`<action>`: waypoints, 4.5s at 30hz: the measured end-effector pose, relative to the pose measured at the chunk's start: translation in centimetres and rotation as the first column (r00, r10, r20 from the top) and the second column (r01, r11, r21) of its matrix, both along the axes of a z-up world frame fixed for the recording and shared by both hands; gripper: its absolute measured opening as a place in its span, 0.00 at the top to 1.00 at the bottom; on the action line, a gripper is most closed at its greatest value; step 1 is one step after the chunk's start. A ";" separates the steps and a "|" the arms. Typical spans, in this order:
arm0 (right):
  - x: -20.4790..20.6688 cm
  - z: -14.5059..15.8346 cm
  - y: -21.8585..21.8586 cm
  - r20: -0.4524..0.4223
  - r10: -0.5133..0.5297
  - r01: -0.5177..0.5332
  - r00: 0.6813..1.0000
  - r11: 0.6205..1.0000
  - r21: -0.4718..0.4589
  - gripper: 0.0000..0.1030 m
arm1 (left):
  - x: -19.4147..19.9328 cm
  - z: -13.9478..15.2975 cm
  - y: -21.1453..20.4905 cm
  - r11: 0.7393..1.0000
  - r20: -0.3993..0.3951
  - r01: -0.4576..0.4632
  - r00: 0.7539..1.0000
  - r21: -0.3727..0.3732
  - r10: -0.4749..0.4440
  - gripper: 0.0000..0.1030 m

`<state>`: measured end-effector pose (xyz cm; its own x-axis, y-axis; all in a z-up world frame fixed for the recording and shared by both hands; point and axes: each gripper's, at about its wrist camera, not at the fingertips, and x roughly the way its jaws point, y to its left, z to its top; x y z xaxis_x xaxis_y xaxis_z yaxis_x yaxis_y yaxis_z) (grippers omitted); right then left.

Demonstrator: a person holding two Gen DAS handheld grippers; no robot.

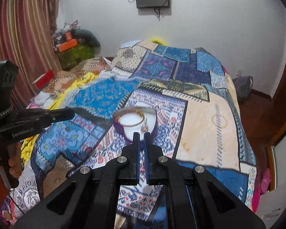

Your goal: Organize jewelry

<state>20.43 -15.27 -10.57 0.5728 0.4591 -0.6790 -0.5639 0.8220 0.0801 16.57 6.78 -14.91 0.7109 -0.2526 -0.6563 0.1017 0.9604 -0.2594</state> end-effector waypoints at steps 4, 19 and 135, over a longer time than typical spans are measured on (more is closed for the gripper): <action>0.5 0.7 0.3 0.031 0.000 0.000 1.000 1.000 0.004 0.96 | 1.2 0.7 -0.4 1.000 0.025 0.012 1.000 0.003 -0.012 1.00; 2.6 -6.5 0.5 -0.201 -0.011 -0.005 0.979 0.997 -0.079 0.65 | 3.1 -0.9 -2.2 0.998 -0.002 0.064 0.998 -0.003 -0.064 1.00; 6.2 -3.5 3.7 -0.164 0.088 -0.099 0.982 0.993 -0.061 0.63 | 6.9 -2.2 -1.2 0.996 -0.068 0.084 0.994 0.043 -0.081 0.78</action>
